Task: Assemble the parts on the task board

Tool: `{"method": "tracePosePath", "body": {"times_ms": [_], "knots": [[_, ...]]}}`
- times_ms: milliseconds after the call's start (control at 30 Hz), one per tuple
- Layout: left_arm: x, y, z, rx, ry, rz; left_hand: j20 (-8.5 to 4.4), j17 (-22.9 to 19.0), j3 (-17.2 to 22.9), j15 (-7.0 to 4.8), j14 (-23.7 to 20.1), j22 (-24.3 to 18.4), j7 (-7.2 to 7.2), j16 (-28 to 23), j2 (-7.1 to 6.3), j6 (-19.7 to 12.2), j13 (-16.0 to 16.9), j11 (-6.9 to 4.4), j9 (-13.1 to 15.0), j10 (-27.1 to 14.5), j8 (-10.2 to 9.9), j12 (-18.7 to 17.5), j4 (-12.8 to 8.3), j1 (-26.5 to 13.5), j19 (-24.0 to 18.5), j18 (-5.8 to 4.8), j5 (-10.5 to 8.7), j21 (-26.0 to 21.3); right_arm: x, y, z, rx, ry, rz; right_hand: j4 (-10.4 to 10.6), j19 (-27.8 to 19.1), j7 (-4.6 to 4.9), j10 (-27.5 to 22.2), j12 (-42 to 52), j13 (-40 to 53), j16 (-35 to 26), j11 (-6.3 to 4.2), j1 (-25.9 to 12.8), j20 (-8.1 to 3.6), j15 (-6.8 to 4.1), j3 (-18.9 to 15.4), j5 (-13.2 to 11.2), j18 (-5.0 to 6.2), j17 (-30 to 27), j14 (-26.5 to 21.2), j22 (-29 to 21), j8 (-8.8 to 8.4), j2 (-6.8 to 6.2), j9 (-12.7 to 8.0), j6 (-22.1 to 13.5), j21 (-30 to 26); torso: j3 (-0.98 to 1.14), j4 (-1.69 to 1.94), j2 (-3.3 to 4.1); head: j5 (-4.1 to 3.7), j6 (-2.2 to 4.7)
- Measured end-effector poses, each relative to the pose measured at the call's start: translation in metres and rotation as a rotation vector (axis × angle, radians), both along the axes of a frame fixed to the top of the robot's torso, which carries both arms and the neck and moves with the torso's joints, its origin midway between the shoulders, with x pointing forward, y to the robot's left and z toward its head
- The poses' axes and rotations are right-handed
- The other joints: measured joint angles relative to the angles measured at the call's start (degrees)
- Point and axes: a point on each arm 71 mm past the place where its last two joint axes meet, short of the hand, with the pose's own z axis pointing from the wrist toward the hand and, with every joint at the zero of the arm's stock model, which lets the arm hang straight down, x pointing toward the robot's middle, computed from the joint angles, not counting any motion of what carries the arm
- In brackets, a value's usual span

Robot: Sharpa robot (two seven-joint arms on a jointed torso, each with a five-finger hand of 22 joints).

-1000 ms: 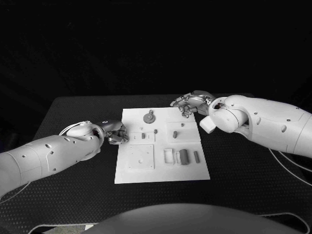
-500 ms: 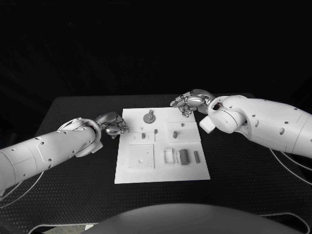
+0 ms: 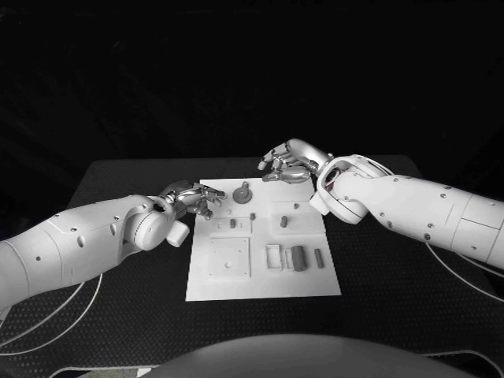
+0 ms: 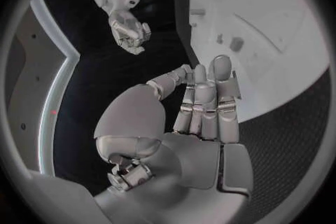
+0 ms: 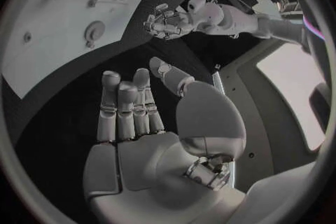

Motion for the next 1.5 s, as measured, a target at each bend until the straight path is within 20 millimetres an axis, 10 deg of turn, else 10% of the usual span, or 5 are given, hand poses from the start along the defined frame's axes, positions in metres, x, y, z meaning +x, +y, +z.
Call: {"method": "tracePosePath", "body": {"times_ms": [667, 1500], "knots": [[-0.009, -0.023, 0.003, -0.331, 0.126, 0.018, 0.20, -1.12, -0.45, 0.56, -2.25, -0.01, -0.05, -0.66, 2.11, -0.88, -1.02, 0.44, -0.46, -1.18, 0.00, 0.00, -1.06, -3.22, -2.67, -0.53, -2.00, -0.92, -0.022, 0.031, -0.011, -0.022, -0.203, 0.080, 0.20, -0.92, 0.36, -1.31, 0.00, 0.01, -0.45, 0.55, 0.32, 0.73, 0.42, -1.25, 0.00, 0.01, -0.01, -0.82, 0.00, -0.49, -1.97, -0.43, -0.94, -0.66, -0.04, 0.04, 0.00, 0.02, 1.58], [-0.015, -0.034, 0.006, -0.409, 0.127, -0.039, 0.21, -1.30, -0.60, 0.50, -2.33, -0.03, -0.14, -0.44, 2.68, -1.38, -1.31, 0.45, -0.67, -2.01, -0.05, 0.00, -1.53, -3.79, -2.67, -1.05, -2.44, -0.92, -0.024, 0.037, -0.016, -0.017, -0.202, 0.037, 0.07, -1.94, 1.33, -3.77, 0.46, 0.76, -0.49, 1.77, -1.68, 1.35, 1.67, -10.05, 0.00, 0.00, 0.14, -2.47, 0.00, -2.42, -1.65, -1.64, -4.61, -1.43, -0.18, 0.08, -0.01, -0.08, 1.68]]}}
